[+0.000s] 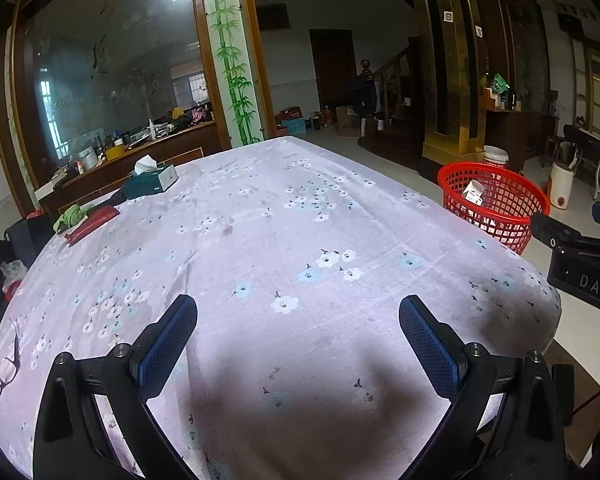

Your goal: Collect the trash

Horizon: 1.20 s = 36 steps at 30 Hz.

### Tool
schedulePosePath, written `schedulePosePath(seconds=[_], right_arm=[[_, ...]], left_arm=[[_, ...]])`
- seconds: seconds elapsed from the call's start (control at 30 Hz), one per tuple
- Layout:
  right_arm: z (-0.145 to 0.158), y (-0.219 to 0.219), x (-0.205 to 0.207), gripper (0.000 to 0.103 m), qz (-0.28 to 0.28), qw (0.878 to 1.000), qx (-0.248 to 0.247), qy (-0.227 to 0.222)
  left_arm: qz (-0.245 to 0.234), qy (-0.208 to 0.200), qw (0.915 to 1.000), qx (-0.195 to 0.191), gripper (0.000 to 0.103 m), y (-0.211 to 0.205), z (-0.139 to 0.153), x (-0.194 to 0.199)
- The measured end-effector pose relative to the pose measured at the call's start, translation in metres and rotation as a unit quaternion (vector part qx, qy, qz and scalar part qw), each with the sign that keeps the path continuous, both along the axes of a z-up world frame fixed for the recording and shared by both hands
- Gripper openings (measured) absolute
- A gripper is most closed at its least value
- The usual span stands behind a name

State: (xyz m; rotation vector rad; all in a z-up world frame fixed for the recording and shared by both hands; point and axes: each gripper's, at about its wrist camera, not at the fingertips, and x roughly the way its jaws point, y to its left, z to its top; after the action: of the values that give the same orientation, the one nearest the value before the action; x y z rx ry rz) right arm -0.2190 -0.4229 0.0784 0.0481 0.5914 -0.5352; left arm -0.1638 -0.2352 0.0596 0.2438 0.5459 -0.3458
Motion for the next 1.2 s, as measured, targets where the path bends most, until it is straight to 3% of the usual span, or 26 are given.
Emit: schedulePosePath(seconds=[0.9, 1.1, 1.2], right_arm=[[-0.001, 0.002, 0.002, 0.096, 0.006, 1.0, -0.001, 0.004], [0.0, 0.012, 0.015, 0.096, 0.025, 1.0, 0.005, 0.01], [0.003, 0.031, 0.032, 0.098, 0.069, 0.997, 0.024, 0.022]], left_arm=[[0.006, 0.006, 1.0, -0.005, 0.1, 0.006, -0.002, 0.0], [0.035, 0.019, 0.9991, -0.018, 0.1, 0.028, -0.001, 0.014], [0.076, 0.039, 0.9961, -0.026, 0.1, 0.06, -0.001, 0.029]])
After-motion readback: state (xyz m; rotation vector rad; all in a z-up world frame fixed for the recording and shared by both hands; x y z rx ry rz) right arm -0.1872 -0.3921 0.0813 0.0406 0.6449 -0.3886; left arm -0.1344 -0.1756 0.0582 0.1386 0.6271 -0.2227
